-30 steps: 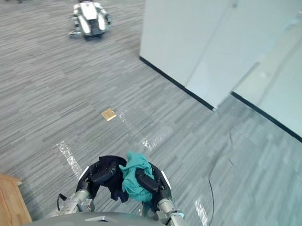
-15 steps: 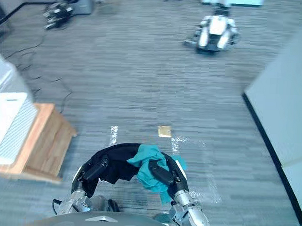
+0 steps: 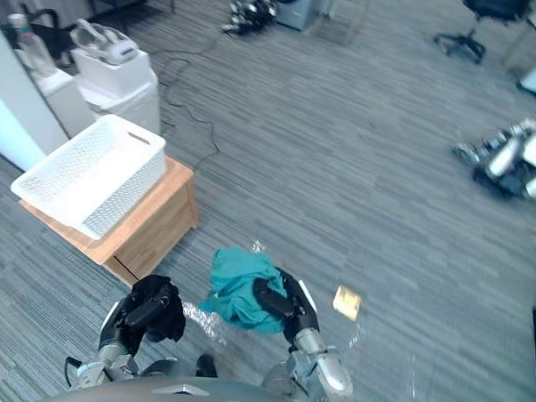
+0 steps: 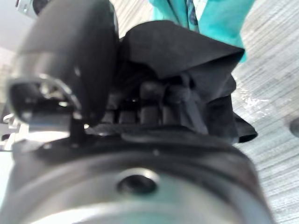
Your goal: Tidy up the quilt and then pick up the clothes from the bed and put them into the laundry hamper
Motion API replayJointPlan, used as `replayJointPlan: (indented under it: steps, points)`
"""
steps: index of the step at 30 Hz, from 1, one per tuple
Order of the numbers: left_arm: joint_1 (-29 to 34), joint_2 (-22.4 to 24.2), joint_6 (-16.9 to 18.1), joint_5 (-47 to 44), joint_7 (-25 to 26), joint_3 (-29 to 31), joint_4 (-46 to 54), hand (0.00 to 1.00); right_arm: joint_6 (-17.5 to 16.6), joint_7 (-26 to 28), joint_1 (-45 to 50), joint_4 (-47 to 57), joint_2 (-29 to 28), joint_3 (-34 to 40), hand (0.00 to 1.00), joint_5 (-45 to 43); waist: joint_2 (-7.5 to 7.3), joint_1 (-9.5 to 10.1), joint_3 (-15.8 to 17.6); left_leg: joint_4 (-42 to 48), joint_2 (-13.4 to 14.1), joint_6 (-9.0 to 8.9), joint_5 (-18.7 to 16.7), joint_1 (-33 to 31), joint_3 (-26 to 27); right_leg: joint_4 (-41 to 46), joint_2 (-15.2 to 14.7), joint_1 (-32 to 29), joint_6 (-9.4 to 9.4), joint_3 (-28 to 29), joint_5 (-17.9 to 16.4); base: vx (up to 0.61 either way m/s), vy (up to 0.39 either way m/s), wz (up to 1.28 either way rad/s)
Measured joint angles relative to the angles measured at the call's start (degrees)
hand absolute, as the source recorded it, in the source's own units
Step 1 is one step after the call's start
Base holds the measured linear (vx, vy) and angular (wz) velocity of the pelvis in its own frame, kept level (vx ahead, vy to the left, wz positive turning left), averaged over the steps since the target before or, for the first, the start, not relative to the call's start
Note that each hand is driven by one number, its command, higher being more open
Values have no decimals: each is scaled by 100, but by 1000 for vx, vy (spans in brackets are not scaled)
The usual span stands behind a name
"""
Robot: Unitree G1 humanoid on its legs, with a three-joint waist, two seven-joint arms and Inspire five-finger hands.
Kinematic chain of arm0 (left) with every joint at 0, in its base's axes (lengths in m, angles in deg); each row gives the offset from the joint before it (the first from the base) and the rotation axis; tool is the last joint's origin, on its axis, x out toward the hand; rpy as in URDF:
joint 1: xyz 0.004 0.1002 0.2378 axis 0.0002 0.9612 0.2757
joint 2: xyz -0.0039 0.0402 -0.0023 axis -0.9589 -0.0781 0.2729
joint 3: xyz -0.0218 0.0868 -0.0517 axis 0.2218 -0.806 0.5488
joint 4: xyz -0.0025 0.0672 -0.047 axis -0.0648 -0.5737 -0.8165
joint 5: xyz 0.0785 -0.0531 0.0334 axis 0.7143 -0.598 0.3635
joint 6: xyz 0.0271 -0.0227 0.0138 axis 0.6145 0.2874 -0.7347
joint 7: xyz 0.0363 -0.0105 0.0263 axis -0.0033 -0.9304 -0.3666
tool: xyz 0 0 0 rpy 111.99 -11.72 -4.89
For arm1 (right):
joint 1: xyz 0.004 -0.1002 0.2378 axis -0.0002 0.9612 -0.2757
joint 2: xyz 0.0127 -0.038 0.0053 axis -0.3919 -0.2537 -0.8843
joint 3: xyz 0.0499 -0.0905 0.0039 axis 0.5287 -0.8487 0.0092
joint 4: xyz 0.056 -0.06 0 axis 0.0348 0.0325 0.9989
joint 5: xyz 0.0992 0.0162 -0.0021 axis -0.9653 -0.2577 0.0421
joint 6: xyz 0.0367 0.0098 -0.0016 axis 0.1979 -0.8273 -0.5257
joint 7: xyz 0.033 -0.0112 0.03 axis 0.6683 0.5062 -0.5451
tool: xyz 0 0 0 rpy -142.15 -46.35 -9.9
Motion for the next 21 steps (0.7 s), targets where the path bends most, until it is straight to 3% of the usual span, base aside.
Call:
replayJointPlan:
  steps: [3, 5, 7, 8, 9, 10, 11, 12, 13, 14, 15, 16, 19, 21]
  points:
    - [-94, -80, -14, 3, -10, -46, 65, 0, -2, -120, 281, 10, -14, -96, 0, -168, -1, -116, 6, -248, -3, -142, 82, 185, -744, -1662, 446, -372, -32, 565, -14, 199, -166, 119]
    - [-66, -87, -73, 28, -23, -119, 67, 0, -2, -216, 487, 148, -19, -95, 0, -241, 13, -123, 25, -374, 6, -223, 68, 393, -1083, -2729, 631, -446, 191, 1004, 189, 237, -256, 100]
    - [124, -110, -125, 254, -82, -230, 70, 0, -20, -223, 788, 530, -102, -101, 0, -386, 2, -125, 23, -287, 48, -432, -186, 641, -1373, -3417, 690, -565, 272, 1456, 725, 232, -297, 74]
    - [196, -112, -124, 258, -121, -250, 75, 0, -40, -224, 853, 626, -140, -112, 0, -387, -14, -142, 14, -202, 61, -532, -322, 686, -1414, -3458, 688, -573, 261, 1536, 836, 269, -366, 61]
    - [338, -112, -120, 280, -165, -304, 81, 0, -124, -222, 985, 796, -199, -154, 0, -388, -89, -145, -54, -1, 75, -661, -595, 744, -1480, -3439, 656, -568, 110, 1660, 1048, 315, -434, 52]
    - [515, -122, -116, 379, -167, -315, 167, 0, -166, -225, 1068, 959, -235, -238, 0, -387, -258, -132, -194, 215, 93, -759, -914, 746, -1383, -3419, 551, -503, -37, 1598, 1115, 338, -470, 42]
    - [529, -93, -125, 396, -167, -322, 152, 0, -191, -225, 1023, 985, -199, -257, 0, -388, -222, -119, -203, 351, 250, -879, -1052, 766, -1248, -3350, 586, -504, 68, 1542, 1368, 354, -486, 26]
    - [596, 122, -148, 387, -159, -373, 148, 0, -185, -247, 898, 1018, -92, -275, 0, -389, 61, -112, -265, 547, 661, -1114, -1064, 825, -1113, -3250, 851, -395, -114, 1315, 1093, 291, -359, 17]
    - [597, 199, -148, 384, -159, -410, 167, 0, -187, -262, 869, 1058, -70, -249, 0, -405, 165, -117, -266, 782, 762, -1175, -1034, 778, -957, -3246, 940, -325, -187, 1238, 1011, 358, -383, 30]
    - [575, 320, -145, 386, -177, -519, 271, 0, -187, -271, 761, 1127, -40, -174, 0, -439, 268, -123, -203, 1543, 1006, -1209, -826, 477, -703, -3318, 992, -136, -237, 1100, 964, 347, -361, 35]
    - [571, 425, -141, 390, -214, -569, 353, 0, -186, -271, 711, 1203, -5, -148, 0, -439, 304, -120, -181, 2245, 1188, -1125, -554, 182, -586, -3431, 1006, 55, -277, 1028, 943, 393, -419, 46]
    - [591, 537, -141, 399, -241, -684, 513, 0, -182, -273, 710, 1439, 78, -145, 0, -433, 315, -70, -161, 3362, 1583, -1012, -238, -332, -328, -3744, 1011, 416, -309, 890, 925, 318, -332, 38]
    - [587, 544, -149, 429, -382, -740, 781, 0, -186, -278, 696, 1705, 71, -138, 0, -429, 369, -5, -195, 3603, 1852, -1120, -381, -597, 155, -4262, 1023, 1078, -431, 726, 843, 302, -216, 23]
    - [567, 578, -150, 430, -430, -660, 908, 0, -186, -278, 600, 1740, 72, -155, 0, -427, 407, 74, -220, 3053, 1789, -1092, -544, -715, 373, -4480, 1039, 1277, -500, 704, 739, 242, -60, 7]
